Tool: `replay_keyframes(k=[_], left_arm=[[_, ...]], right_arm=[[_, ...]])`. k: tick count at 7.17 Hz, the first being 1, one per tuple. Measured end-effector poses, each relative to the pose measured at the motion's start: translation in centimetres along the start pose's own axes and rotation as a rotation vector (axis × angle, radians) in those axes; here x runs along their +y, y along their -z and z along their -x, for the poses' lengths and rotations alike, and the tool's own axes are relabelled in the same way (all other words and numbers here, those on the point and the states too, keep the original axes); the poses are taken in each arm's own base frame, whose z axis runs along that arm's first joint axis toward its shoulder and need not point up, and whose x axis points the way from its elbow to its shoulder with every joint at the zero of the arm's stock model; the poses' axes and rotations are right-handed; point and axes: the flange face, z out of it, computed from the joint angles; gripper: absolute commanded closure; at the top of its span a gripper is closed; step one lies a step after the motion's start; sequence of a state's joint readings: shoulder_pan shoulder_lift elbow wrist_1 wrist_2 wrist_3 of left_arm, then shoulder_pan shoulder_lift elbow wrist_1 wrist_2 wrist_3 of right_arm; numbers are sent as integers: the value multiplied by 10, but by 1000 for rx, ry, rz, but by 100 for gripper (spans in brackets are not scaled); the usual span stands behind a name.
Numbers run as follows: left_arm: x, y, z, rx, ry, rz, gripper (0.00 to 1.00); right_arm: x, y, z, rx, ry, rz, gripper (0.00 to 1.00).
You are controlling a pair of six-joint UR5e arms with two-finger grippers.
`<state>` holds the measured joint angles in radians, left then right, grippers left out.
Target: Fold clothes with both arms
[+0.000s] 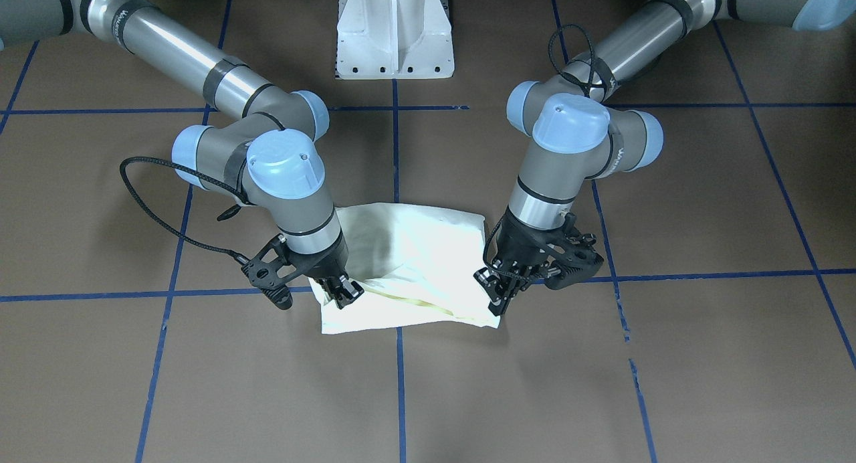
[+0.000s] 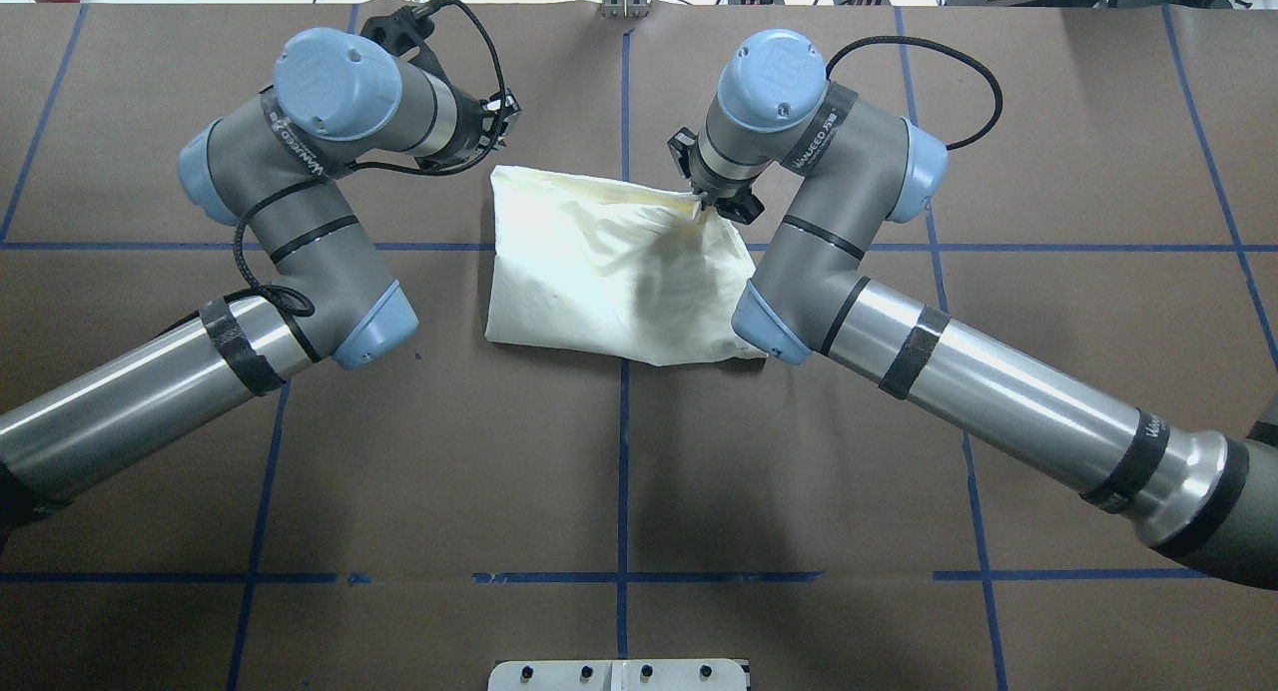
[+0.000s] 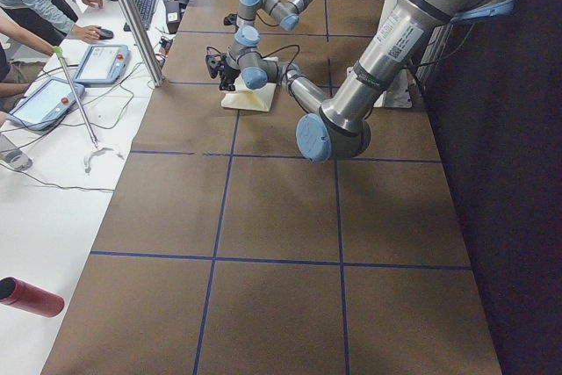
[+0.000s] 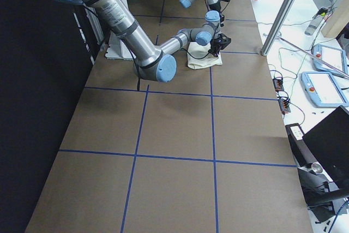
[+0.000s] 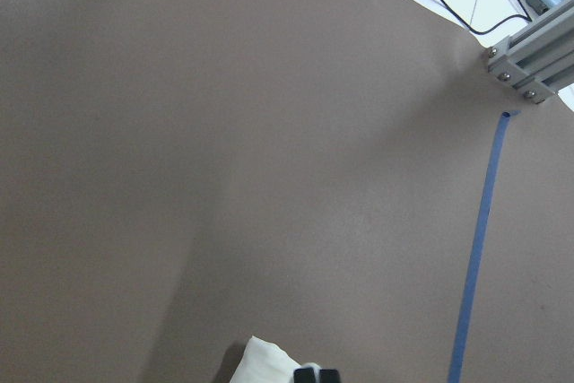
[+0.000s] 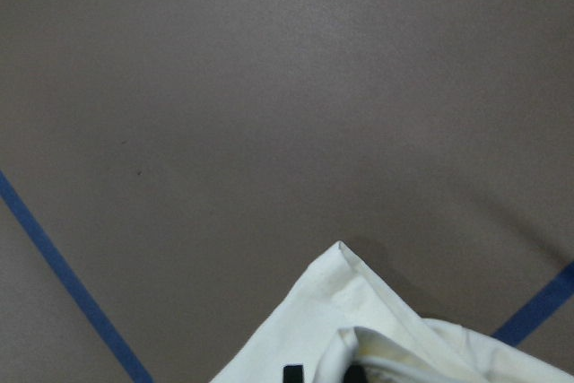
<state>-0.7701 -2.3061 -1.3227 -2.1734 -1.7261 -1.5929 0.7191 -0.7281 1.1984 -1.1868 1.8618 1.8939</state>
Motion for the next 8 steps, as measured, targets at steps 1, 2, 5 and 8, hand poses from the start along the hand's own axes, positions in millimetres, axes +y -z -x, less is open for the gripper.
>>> replay_keyframes(k=[1,2,5,8], left_arm=[[-14,3,-1,19,5,-16,48],[-24,7,-2,38,6,-26,48],[-33,26,26,75,-75,11,52],[-24,33,90,121,-132,53,89]], right_arm=[[-9,1,2,-1,-5,6,77],[-14,1,1,0,-5,10,100],[-18,-2,-3,4,6,13,100],[-22,21,11,-39,35,15,100]])
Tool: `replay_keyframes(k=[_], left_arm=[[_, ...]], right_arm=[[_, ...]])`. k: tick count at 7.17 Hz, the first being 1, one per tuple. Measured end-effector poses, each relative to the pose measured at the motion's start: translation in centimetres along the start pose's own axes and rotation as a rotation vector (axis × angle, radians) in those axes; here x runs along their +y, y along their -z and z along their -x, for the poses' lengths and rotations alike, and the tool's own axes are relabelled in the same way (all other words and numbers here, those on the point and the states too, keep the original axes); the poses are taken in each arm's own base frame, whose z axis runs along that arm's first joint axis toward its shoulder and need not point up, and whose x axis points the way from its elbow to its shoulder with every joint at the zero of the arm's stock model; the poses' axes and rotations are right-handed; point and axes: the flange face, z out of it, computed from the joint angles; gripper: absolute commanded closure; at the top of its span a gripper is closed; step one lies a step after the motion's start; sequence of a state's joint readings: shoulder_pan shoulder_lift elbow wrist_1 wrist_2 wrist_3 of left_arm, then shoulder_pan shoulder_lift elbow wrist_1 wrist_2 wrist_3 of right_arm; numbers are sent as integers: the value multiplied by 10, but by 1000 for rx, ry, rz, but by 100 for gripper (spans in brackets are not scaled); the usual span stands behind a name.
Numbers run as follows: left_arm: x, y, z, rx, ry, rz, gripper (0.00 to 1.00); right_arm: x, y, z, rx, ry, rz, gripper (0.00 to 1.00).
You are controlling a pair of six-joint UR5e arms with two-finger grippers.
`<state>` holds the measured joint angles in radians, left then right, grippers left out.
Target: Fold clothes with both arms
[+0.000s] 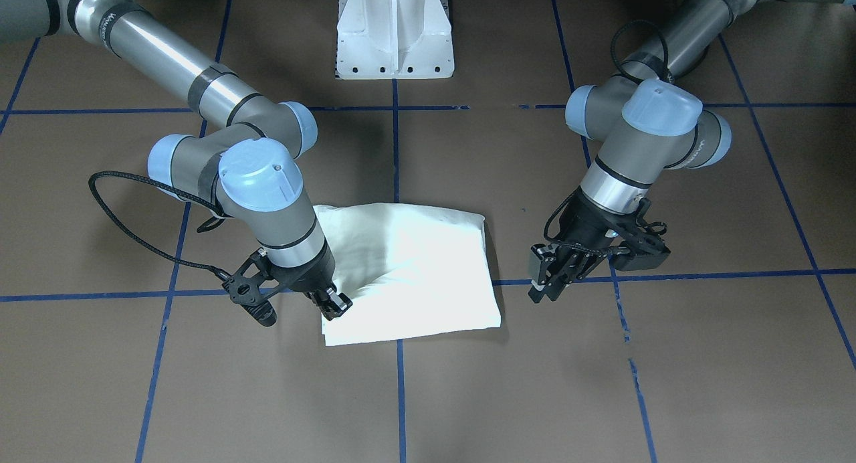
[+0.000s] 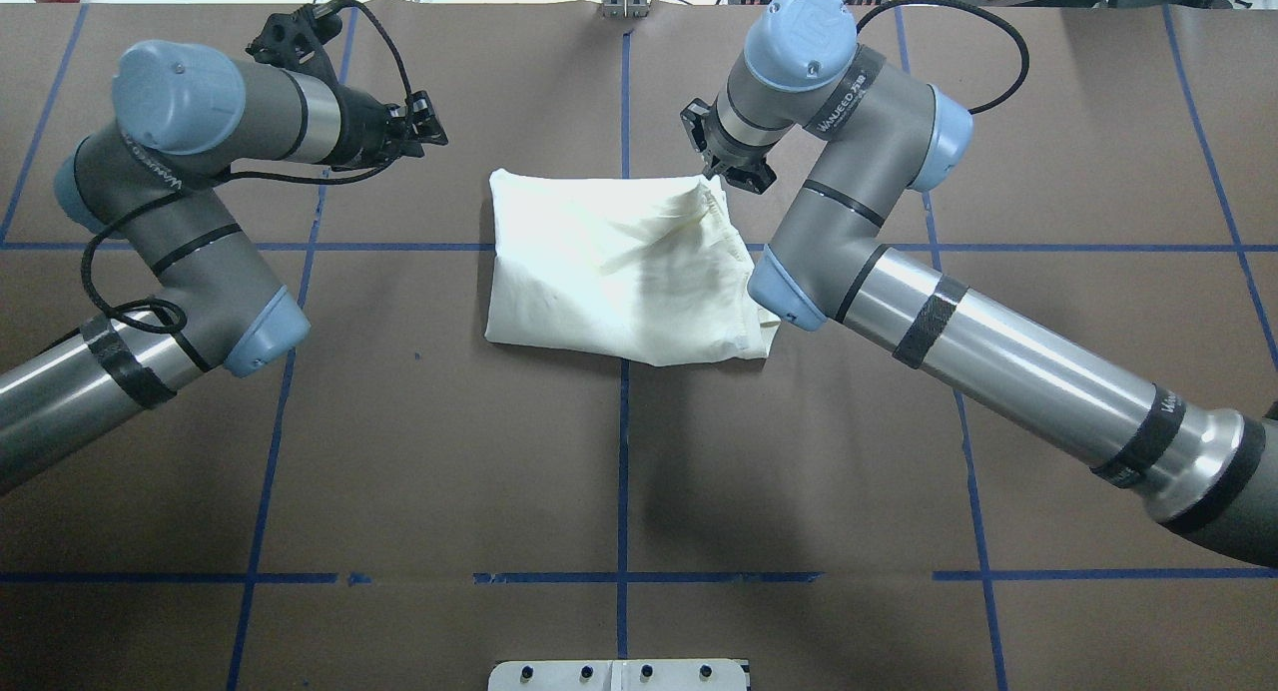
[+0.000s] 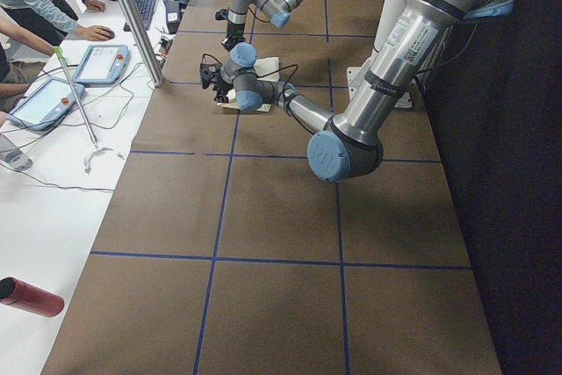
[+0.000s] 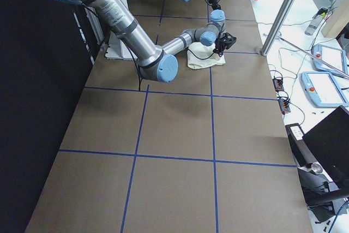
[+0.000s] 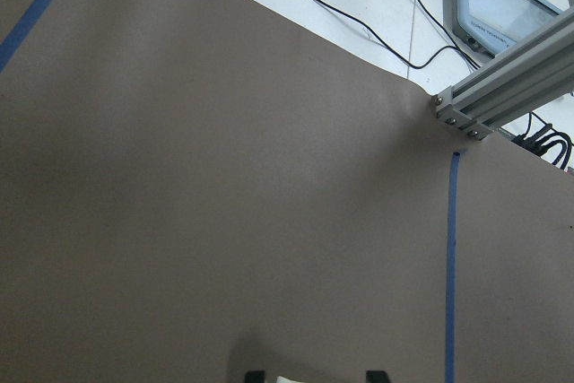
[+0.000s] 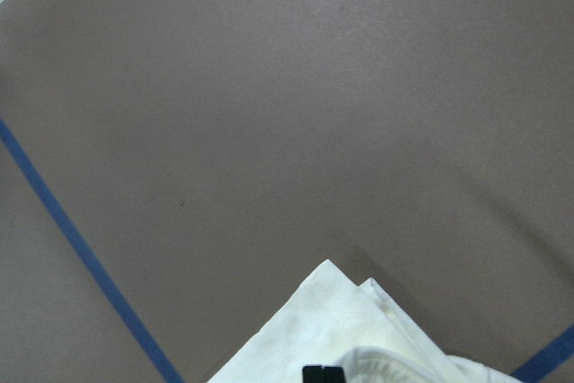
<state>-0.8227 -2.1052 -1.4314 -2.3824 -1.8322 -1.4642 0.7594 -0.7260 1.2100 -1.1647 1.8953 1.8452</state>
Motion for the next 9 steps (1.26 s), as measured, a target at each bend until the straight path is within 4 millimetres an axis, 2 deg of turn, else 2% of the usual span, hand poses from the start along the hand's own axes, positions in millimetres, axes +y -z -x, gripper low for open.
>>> replay_keyframes(k=[1,2,3,4,5,9], left_arm=[[4,-2,9,-7,-2,7,100],[12,-6,13,-13,-6,19,100],[22,-11,14,-16,-11,33,100],[35,-17,12,-16,-18,52,100],[51,-22,8,-13,-26,74,100],[98,-32,-11,11,-51,152,100]], right_arm=[[5,12,5,-23,8,7,100],[9,21,7,-38,14,12,100],[7,22,3,-38,24,11,100],[3,18,-6,-30,42,8,100],[9,14,-12,-27,64,16,100],[92,-12,-35,-1,148,101,100]])
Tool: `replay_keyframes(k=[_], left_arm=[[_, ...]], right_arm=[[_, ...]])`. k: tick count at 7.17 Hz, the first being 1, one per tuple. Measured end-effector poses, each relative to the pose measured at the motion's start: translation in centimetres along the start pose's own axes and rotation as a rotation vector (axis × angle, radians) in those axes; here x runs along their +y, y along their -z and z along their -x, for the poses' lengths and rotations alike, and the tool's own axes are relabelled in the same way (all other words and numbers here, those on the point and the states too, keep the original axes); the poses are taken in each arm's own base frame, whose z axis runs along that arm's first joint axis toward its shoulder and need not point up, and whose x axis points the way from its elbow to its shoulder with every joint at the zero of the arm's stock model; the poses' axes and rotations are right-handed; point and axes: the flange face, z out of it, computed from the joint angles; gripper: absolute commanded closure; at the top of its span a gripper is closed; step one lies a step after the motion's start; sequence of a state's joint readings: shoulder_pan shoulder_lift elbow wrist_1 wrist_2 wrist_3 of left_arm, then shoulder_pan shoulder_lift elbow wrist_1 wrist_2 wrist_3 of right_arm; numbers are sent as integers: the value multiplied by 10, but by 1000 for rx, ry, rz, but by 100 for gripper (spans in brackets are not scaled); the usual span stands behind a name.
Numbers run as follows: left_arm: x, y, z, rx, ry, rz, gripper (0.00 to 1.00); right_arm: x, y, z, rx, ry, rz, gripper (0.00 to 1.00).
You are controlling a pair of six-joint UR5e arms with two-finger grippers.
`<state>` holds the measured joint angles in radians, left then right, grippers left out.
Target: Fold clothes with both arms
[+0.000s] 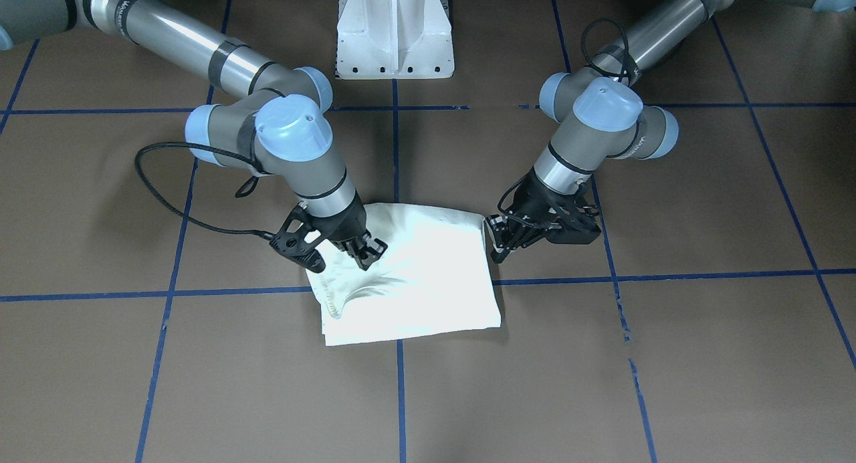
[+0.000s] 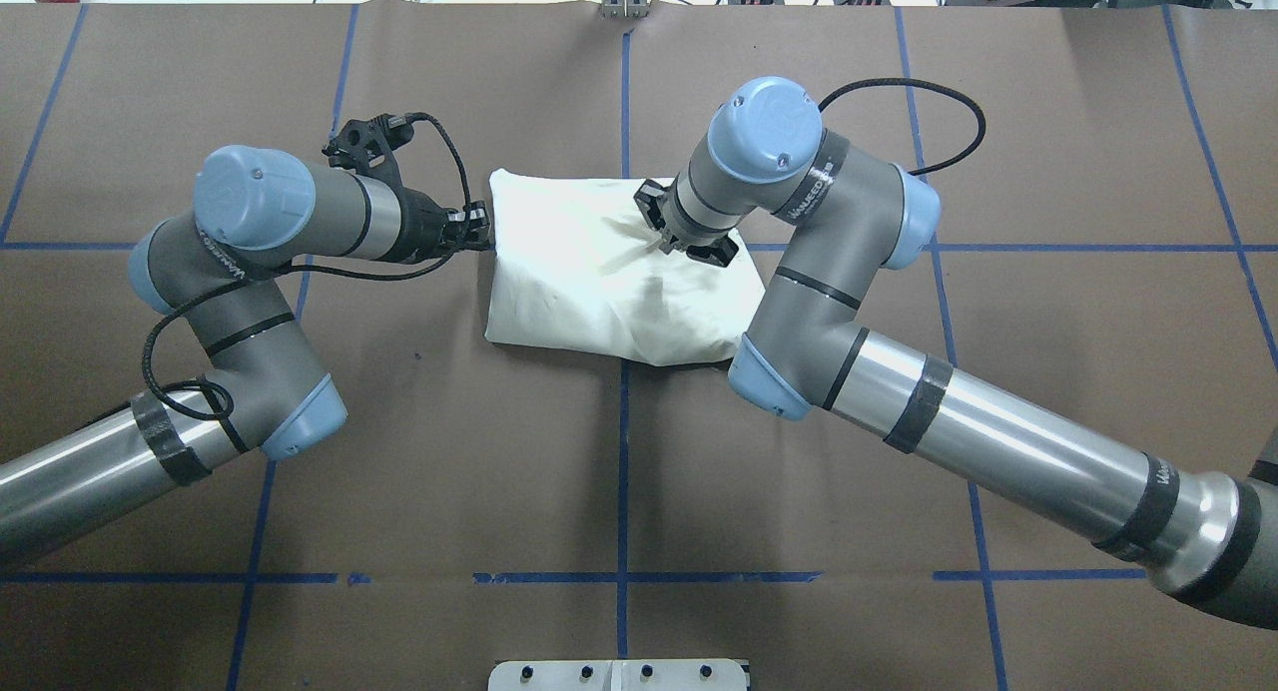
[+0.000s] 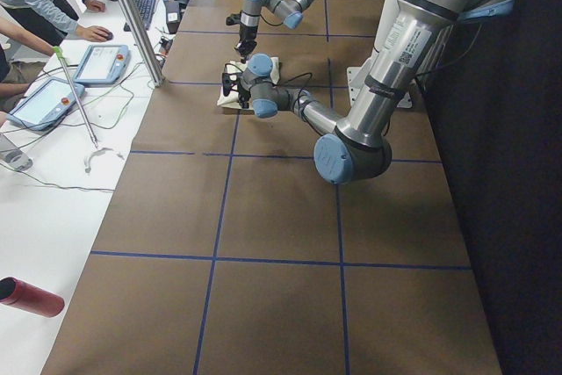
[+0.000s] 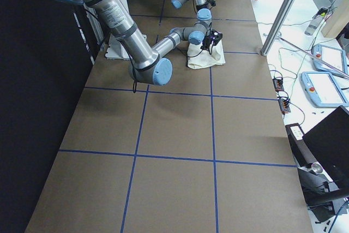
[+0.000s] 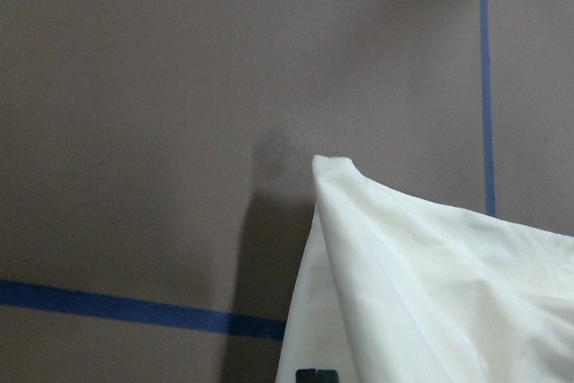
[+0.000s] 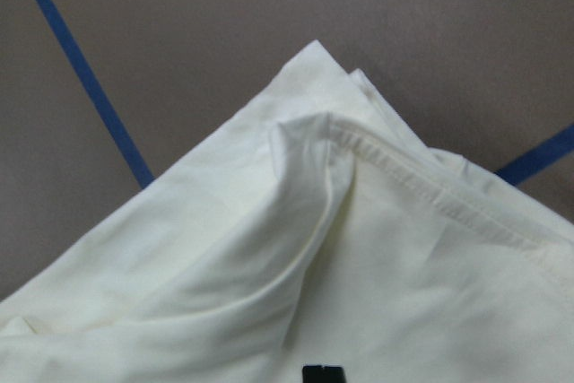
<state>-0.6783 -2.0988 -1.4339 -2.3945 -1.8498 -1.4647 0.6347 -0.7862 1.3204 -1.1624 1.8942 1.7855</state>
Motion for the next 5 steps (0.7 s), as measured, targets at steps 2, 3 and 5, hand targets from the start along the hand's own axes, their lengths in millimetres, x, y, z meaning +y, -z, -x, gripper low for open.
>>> replay_keyframes(k=[2,3,5], left_arm=[[30,-11,-4,19,-20,43,100],[47,-14,-5,47,-35,68,100],[73,-13,-2,88,-56,178,100]], right_arm=[[9,-12,-8,19,13,3,100],[6,-18,-10,22,15,-6,100],[-2,-33,-15,13,18,-19,100]])
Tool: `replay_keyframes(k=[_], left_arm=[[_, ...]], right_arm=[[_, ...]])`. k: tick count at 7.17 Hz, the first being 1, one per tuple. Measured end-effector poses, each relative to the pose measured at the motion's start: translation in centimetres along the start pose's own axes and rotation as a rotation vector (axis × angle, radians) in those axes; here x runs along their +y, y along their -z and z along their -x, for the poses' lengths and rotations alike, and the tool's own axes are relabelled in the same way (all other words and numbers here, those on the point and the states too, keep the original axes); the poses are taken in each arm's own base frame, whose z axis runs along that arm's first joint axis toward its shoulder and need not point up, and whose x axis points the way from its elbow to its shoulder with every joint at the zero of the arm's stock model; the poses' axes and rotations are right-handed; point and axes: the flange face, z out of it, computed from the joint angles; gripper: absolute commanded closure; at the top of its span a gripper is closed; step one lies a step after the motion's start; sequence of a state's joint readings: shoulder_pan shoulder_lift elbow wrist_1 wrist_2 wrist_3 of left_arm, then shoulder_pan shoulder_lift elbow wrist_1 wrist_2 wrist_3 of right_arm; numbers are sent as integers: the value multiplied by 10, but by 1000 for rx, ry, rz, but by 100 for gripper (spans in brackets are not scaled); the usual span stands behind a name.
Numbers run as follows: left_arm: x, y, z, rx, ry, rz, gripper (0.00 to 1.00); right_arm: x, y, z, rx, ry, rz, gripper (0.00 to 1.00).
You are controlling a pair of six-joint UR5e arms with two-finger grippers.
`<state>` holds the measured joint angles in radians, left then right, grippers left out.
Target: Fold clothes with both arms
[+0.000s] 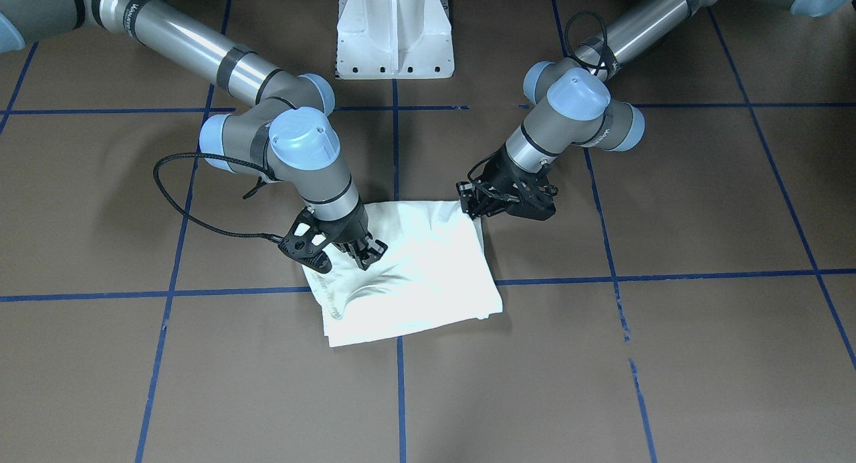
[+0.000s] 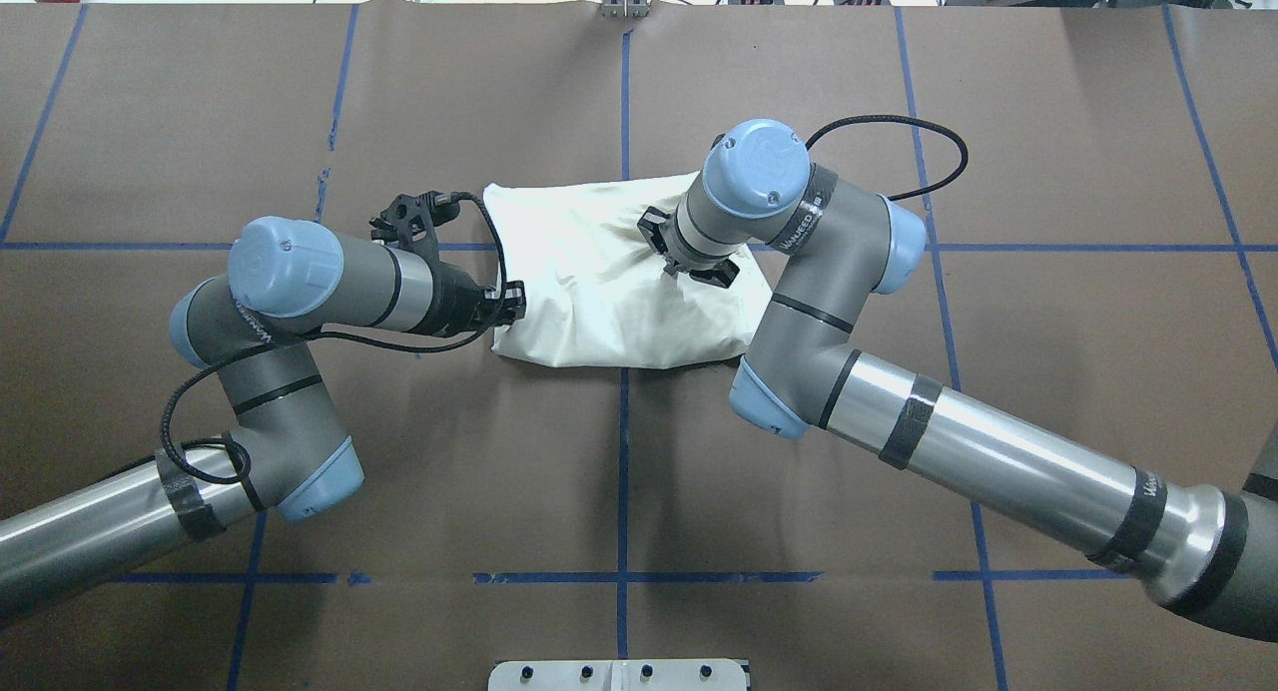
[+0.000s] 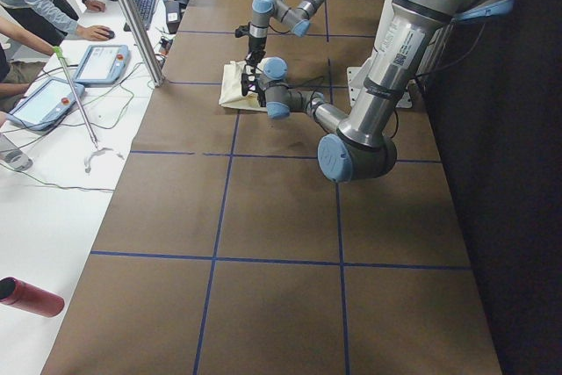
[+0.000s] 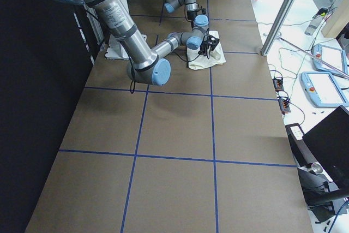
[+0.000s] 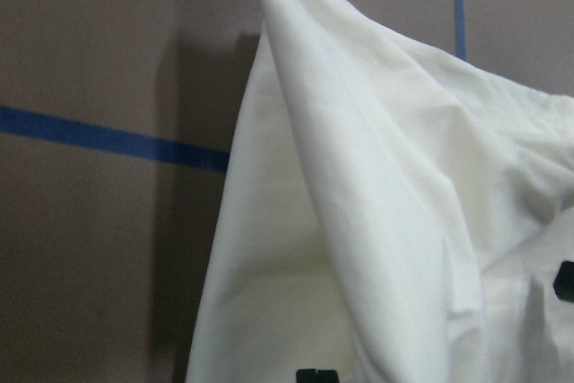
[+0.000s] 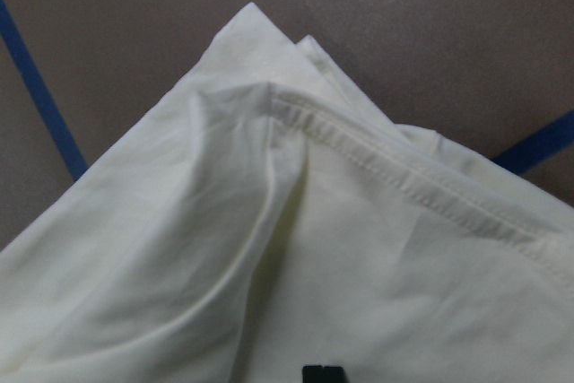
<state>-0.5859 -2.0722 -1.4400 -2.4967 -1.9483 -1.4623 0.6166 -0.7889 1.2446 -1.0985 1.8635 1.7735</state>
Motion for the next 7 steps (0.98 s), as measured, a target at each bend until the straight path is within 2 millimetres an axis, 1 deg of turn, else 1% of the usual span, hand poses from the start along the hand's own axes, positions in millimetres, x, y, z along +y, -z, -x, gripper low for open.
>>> replay_keyframes(k=[2,3,4,5,6,7], left_arm=[[14,4,16,-2,-2,82,100],[20,5,20,1,-20,131,100],[26,9,18,15,-49,189,100],[33,21,13,39,-68,231,100],[40,48,11,65,-73,253,100],[39,73,10,82,-64,242,100]], right_arm=[[-7,-2,0,-6,-3,-7,100],[-9,-2,0,-8,-4,-10,100],[-12,-1,0,-9,-7,-13,100],[-17,1,1,-10,-11,-18,100],[-25,4,1,-13,-16,-25,100],[-30,7,1,-15,-20,-31,100]])
